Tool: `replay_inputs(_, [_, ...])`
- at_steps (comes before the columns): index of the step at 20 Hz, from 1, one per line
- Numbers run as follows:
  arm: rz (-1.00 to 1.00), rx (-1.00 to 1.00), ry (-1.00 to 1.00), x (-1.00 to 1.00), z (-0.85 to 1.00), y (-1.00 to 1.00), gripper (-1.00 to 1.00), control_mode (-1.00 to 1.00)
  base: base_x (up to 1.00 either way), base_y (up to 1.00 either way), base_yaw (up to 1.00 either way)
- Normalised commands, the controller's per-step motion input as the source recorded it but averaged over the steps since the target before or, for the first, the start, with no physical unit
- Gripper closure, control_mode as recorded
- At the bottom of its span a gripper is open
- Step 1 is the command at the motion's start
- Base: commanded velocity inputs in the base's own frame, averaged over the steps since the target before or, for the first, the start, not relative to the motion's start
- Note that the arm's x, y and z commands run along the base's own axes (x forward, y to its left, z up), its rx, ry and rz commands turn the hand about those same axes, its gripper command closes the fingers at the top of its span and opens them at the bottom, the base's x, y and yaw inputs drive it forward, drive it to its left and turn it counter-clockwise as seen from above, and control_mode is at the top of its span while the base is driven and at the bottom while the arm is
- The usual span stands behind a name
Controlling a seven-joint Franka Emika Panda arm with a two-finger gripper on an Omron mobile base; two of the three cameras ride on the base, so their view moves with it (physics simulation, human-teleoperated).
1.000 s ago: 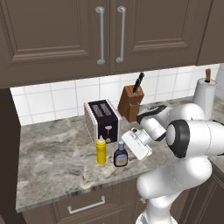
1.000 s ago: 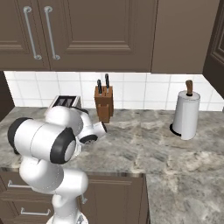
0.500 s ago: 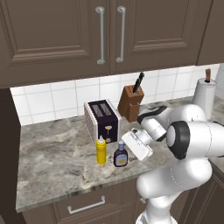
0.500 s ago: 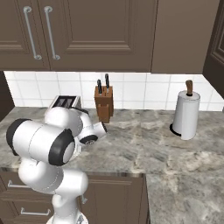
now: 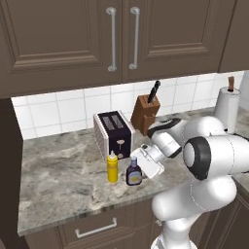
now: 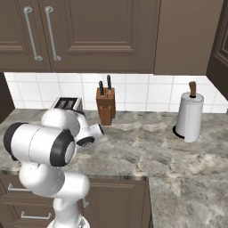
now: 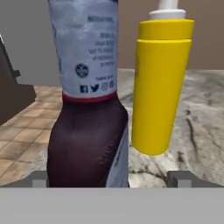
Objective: Place the mustard and condiment bottle from the counter to the top shelf of the fridge. If the existing items in the fridge are on the top shelf, move them to other shelves.
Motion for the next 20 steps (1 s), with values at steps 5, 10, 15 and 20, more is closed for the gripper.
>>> replay_inputs(5, [0.00, 0.00, 0.02, 0.02, 0.00, 0.10, 1.00, -1.00, 0.00, 0.00, 0.00])
replay_inputs(10, [-0.01, 0.01, -0.10, -0.29, 0.38, -0.02, 1.00, -1.00, 0.00, 0.00, 0.00])
replay_inputs(15, [-0.13, 0.01, -0.15, -0.65, 1.00, -0.09, 1.00, -1.00, 0.00, 0.00, 0.00])
replay_inputs(20, [-0.08, 0.03, -0.08, -0.88, 1.00, -0.24, 1.00, -1.00, 0.00, 0.00, 0.00])
